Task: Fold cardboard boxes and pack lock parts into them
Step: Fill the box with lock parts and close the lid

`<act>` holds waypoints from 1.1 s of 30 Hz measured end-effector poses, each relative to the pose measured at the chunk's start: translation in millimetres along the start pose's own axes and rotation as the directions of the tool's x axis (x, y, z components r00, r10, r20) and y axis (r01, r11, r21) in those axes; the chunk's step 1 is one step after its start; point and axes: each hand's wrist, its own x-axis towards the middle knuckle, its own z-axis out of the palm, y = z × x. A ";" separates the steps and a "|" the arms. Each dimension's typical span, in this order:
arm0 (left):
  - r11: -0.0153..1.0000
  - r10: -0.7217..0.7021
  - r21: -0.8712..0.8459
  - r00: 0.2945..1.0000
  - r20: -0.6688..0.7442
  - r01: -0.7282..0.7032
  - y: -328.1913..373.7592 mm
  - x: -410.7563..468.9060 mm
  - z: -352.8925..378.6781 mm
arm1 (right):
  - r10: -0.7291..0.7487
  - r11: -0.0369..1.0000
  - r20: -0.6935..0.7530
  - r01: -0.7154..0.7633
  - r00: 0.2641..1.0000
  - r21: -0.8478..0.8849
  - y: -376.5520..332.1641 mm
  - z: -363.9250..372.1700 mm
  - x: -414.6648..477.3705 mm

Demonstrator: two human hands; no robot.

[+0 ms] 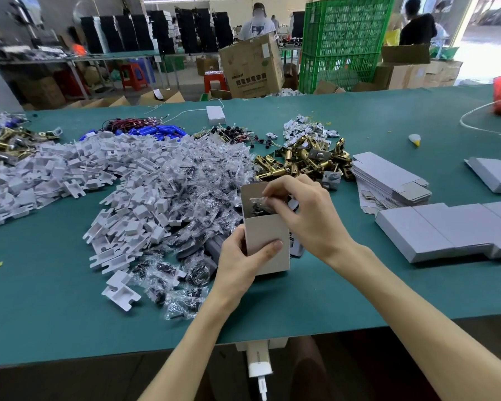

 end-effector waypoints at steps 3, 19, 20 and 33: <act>1.000 0.012 0.000 1.000 0.010 -0.012 0.8 -0.5 -0.8 | -0.025 0.996 0.004 0.025 1.000 -0.084 0.1 -2.0 -1.7; 0.999 0.018 0.035 1.000 0.005 -0.018 2.0 -1.3 0.2 | -0.111 0.933 0.173 0.163 0.979 -0.320 -4.0 -15.6 -7.1; 1.000 0.015 0.028 1.000 0.001 -0.015 1.8 -1.4 0.0 | -0.137 0.941 0.115 0.166 0.984 -0.296 -4.8 -15.9 -7.9; 0.995 0.046 -0.087 0.999 -0.019 -0.048 8.0 -2.8 1.8 | 0.295 0.887 0.057 -0.296 0.954 0.353 19.2 6.9 -46.2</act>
